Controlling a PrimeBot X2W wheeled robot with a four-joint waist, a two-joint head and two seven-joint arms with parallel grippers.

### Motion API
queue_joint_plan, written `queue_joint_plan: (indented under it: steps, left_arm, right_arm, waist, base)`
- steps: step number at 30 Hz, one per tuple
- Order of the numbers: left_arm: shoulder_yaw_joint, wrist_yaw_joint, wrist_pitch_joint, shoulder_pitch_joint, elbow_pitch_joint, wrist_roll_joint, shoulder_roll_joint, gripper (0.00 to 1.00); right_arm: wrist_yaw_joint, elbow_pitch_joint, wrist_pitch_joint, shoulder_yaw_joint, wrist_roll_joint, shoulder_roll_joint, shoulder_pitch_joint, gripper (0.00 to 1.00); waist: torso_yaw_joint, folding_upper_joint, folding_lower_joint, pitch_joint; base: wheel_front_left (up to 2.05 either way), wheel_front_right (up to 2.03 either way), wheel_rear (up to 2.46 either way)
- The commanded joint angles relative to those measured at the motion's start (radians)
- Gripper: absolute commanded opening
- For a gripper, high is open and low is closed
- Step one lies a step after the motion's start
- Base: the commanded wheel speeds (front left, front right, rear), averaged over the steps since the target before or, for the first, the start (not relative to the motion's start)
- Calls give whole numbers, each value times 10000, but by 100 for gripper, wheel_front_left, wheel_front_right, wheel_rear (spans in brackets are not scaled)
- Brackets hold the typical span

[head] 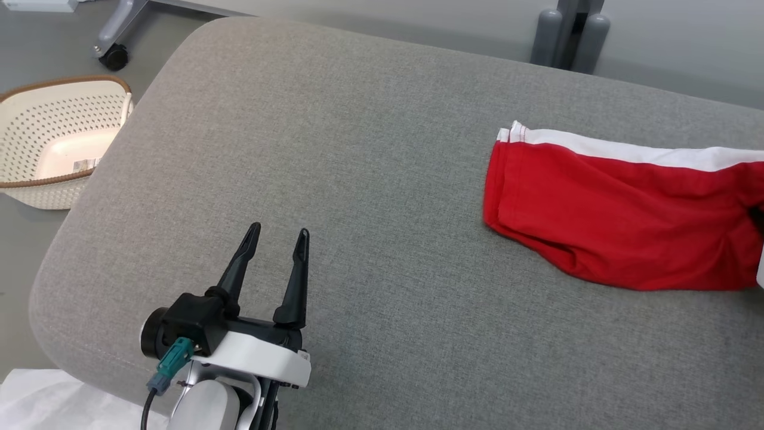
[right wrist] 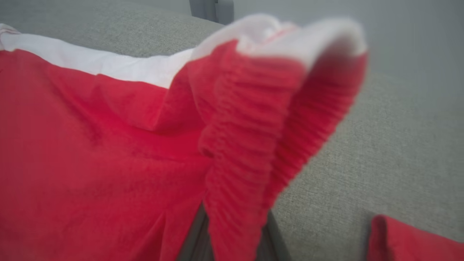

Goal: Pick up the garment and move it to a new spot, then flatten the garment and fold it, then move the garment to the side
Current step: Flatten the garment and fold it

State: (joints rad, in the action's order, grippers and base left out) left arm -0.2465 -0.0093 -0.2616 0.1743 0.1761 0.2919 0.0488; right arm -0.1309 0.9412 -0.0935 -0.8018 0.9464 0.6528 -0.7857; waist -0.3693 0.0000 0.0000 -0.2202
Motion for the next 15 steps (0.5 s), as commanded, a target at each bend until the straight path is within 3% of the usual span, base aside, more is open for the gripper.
queue_joint_plan:
  steps: [1,7,15]
  left_arm:
    - [-2,54,-29,164,0,40,41,100]
    - [-65,160,-29,200,18,104,38,100]
    - [-111,98,-30,147,287,110,36,100]
  right_arm:
    - [0,89,-73,-156,-77,4,-166,0]
    - [0,195,-130,-769,62,-210,-696,0]
    - [-1,-602,-577,-651,1832,-1058,-1130,0]
  waist:
    - [-115,0,0,-100]
    - [-149,0,0,-117]
    - [33,0,0,280]
  base:
    - [0,0,0]
    - [0,0,0]
    - [0,0,0]
